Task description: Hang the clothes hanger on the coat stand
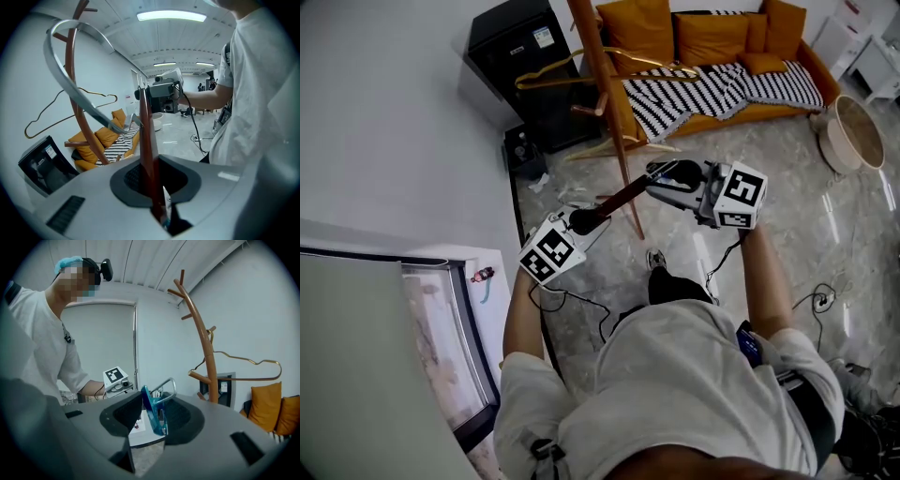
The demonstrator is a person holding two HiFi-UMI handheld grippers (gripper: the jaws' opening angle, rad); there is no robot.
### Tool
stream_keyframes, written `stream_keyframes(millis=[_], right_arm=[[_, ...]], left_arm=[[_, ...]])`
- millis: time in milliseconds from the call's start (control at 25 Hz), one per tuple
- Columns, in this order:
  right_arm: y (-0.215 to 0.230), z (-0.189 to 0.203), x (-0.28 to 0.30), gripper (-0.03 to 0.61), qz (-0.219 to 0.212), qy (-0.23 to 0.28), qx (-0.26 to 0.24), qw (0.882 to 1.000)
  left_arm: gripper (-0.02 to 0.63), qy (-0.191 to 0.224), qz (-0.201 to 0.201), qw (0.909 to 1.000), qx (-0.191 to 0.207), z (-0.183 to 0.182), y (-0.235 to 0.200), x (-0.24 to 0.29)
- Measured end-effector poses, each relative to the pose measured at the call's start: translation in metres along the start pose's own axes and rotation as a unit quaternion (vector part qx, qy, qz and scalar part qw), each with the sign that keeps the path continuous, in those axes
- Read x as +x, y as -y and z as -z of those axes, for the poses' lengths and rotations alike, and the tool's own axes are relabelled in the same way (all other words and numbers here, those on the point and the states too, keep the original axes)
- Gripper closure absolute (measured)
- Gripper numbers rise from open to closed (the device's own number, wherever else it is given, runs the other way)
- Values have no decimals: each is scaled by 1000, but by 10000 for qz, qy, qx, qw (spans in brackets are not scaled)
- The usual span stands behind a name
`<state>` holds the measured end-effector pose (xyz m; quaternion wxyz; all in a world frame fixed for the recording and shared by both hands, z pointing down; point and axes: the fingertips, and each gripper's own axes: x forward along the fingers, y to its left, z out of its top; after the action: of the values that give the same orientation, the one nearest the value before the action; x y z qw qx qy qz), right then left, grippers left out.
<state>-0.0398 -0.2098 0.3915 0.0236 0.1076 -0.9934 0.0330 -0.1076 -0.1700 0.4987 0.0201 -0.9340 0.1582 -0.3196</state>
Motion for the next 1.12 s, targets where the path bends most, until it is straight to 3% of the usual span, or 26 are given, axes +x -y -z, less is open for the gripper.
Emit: stream_keyframes(millis=[240,800,920,1120], right_arm=[[5,-9,-1,456,-129,414,89,9990],[26,-31,2,468,1,1645,804,9831],[29,-33,2,469,26,1769,806,9809],[36,-39,-3,469,184,1954,784,9774]], left_arm=[[568,78,123,9999,-5,-3,-11,6],[529,759,-387,9964,-39,-20,-34,-2],[526,800,-601,9950,26,-21,-39,-2],[515,763,-1313,9878,359,-24,-55,0]])
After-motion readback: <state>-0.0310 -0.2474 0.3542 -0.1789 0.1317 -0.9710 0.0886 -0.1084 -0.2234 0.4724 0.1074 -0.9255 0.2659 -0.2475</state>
